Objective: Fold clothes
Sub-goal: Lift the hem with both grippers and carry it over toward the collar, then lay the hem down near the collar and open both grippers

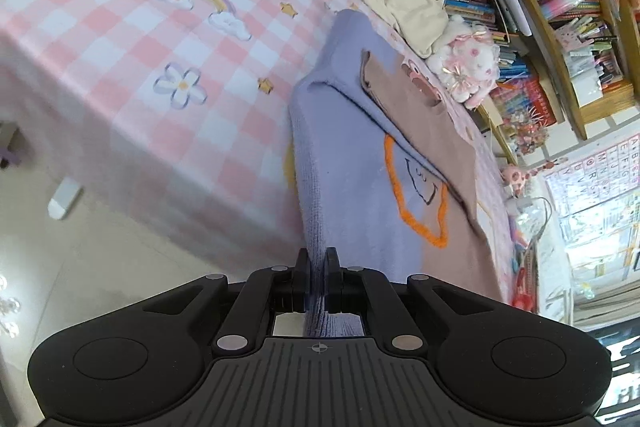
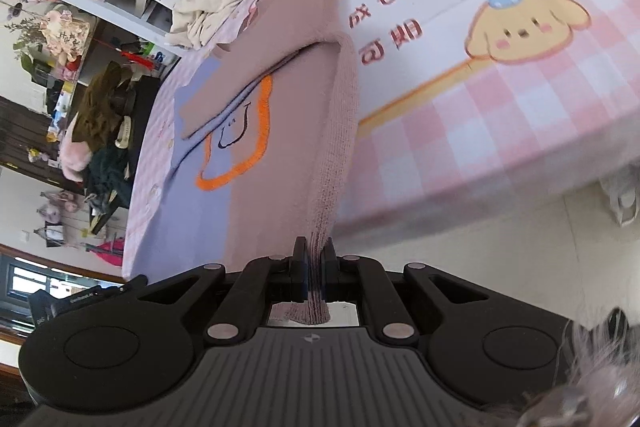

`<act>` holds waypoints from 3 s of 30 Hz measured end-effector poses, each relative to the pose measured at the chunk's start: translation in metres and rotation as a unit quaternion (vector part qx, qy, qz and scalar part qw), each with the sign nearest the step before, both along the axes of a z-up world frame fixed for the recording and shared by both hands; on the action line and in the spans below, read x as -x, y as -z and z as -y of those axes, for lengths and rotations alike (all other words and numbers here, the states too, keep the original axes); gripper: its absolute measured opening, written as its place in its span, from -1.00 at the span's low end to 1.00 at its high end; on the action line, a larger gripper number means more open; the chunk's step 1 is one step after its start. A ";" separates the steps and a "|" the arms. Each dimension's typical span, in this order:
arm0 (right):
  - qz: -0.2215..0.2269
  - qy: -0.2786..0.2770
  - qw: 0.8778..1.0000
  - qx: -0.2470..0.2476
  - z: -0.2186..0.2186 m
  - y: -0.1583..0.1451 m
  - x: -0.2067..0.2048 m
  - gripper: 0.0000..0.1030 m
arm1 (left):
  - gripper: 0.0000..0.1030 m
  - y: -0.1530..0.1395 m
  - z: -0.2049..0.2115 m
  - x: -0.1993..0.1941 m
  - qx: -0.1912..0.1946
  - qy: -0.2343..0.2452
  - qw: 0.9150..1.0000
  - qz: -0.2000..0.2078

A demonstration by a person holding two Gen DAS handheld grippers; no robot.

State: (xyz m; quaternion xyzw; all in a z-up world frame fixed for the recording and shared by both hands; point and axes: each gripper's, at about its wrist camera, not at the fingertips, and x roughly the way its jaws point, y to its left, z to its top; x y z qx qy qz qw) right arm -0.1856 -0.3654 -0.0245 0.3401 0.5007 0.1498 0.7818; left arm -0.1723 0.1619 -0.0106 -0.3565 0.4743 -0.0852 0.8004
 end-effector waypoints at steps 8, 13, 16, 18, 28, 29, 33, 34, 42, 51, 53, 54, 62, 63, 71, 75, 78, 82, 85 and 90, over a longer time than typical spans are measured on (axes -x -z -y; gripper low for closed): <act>-0.011 -0.006 1.000 -0.027 0.010 -0.008 0.031 -0.88 | -0.92 -0.005 -0.002 0.036 0.023 -0.015 1.000 -0.011; 0.013 0.005 0.998 -0.065 0.019 -0.027 0.027 -0.88 | -0.92 -0.021 -0.007 0.036 0.063 -0.041 0.997 0.025; 0.047 0.022 0.994 -0.094 0.027 -0.046 0.013 -0.88 | -0.92 -0.035 -0.009 0.024 0.099 -0.060 0.991 0.065; 0.068 0.035 0.992 -0.105 0.031 -0.055 0.000 -0.88 | -0.92 -0.040 -0.010 0.009 0.123 -0.073 0.986 0.091; 0.104 0.129 0.976 -0.143 0.035 -0.069 -0.095 -0.88 | -0.92 -0.043 -0.002 -0.107 0.174 -0.103 0.969 0.141; 0.104 0.137 0.974 -0.144 0.035 -0.069 -0.105 -0.88 | -0.92 -0.041 -0.002 -0.119 0.175 -0.102 0.970 0.136; 0.093 0.153 0.976 -0.125 0.030 -0.063 -0.142 -0.88 | -0.92 -0.030 -0.001 -0.159 0.171 -0.095 0.974 0.117; 0.088 0.158 0.976 -0.123 0.029 -0.061 -0.151 -0.88 | -0.92 -0.026 -0.001 -0.167 0.171 -0.094 0.974 0.110; 0.049 0.178 0.978 -0.101 0.020 -0.032 -0.204 -0.88 | -0.91 0.006 -0.006 -0.218 0.158 -0.090 0.982 0.049; 0.037 0.183 0.982 0.000 0.009 -0.021 -0.241 -0.32 | -0.14 0.009 -0.006 -0.249 0.058 -0.038 0.997 0.022; 0.078 0.157 0.982 0.065 0.003 -0.035 -0.238 -0.23 | -0.07 -0.006 -0.006 -0.245 0.012 -0.010 0.998 0.062; 0.093 0.139 0.980 0.103 -0.003 -0.040 -0.237 -0.22 | -0.07 -0.011 -0.004 -0.243 -0.017 0.011 0.997 0.079; 0.129 0.031 0.949 0.287 -0.041 -0.032 -0.246 -0.19 | -0.12 -0.011 0.029 -0.247 -0.186 0.113 0.967 0.135; 0.123 0.031 0.948 0.290 -0.043 -0.027 -0.251 -0.19 | -0.13 -0.008 0.031 -0.253 -0.184 0.109 0.967 0.137; 0.103 0.021 0.957 0.271 -0.052 -0.017 -0.267 -0.89 | -0.93 -0.009 0.034 -0.263 -0.165 0.125 0.966 0.155; 0.105 0.045 0.961 0.253 -0.045 -0.023 -0.259 -0.89 | -0.92 -0.006 0.027 -0.257 -0.154 0.112 0.971 0.145; 0.082 0.031 0.958 0.275 -0.051 -0.004 -0.270 -0.86 | -0.90 0.015 0.032 -0.267 -0.174 0.127 0.969 0.119; 0.083 0.028 0.953 0.289 -0.053 0.000 -0.274 -0.80 | -0.76 0.011 0.032 -0.265 -0.183 0.139 0.964 0.133; 0.088 0.028 0.951 0.296 -0.052 -0.008 -0.272 -0.71 | -0.29 0.002 0.031 -0.261 -0.192 0.140 0.958 0.158; 0.094 0.013 0.946 0.309 -0.058 -0.014 -0.272 -0.71 | -0.30 0.003 0.041 -0.277 -0.193 0.151 0.956 0.162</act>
